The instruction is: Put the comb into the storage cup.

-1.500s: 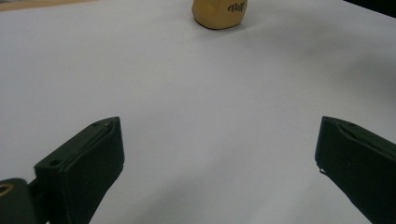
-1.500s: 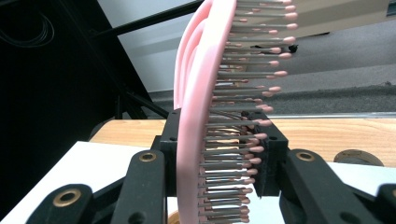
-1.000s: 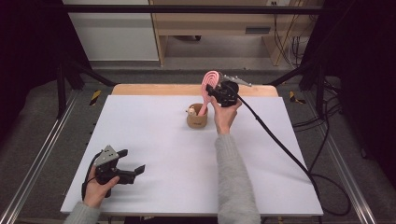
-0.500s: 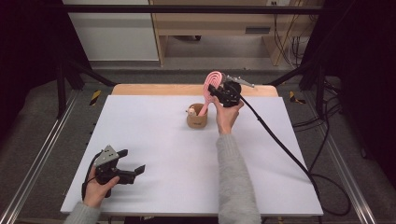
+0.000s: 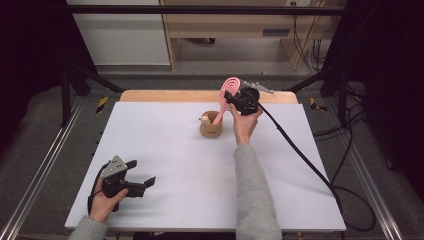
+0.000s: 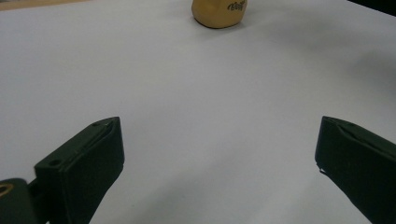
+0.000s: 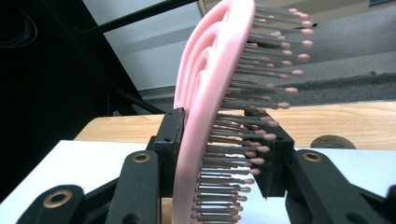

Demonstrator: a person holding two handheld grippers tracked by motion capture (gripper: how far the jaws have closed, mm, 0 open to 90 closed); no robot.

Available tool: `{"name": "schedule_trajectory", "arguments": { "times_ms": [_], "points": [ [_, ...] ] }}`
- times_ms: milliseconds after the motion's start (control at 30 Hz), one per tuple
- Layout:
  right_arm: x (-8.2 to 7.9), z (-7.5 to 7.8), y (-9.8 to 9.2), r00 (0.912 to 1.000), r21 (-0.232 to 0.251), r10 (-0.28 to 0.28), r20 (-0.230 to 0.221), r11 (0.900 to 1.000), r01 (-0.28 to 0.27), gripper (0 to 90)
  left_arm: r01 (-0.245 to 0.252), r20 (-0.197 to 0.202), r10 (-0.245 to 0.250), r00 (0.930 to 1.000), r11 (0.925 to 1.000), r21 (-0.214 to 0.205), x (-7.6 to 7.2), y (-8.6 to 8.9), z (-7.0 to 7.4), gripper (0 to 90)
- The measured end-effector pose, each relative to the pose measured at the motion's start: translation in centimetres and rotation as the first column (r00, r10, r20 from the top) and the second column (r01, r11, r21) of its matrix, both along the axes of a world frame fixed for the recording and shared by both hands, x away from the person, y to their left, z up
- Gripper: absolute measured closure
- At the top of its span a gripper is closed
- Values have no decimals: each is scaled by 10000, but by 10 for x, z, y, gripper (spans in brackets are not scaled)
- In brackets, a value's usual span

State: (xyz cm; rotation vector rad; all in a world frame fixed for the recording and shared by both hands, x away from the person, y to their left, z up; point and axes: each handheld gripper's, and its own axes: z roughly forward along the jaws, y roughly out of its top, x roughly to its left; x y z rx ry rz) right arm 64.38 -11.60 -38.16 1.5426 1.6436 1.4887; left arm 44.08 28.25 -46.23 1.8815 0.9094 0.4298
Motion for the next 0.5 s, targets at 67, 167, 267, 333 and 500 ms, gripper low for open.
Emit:
{"name": "schedule_trajectory", "arguments": {
  "times_ms": [67,167,267,333,500],
  "points": [
    [0,0,0,10000,-81,1,41,10000,-1,583,3,2,-3,10000,10000,0,0,0,0,14],
    [-1,0,-1,9999,-180,40,104,9998,-38,569,14,6,-14,10000,10000,9,0,0,0,14],
    [-2,1,-2,9998,-307,87,182,9995,-82,541,8,-1,-8,10000,10000,15,0,0,0,14],
    [-2,1,-2,9996,-422,164,250,9990,-153,521,12,0,-12,10000,10000,19,0,0,0,15],
    [-4,2,-4,9993,-612,183,313,9980,-164,447,27,-3,-27,10000,10000,16,0,-1,0,14]
  ]
}}
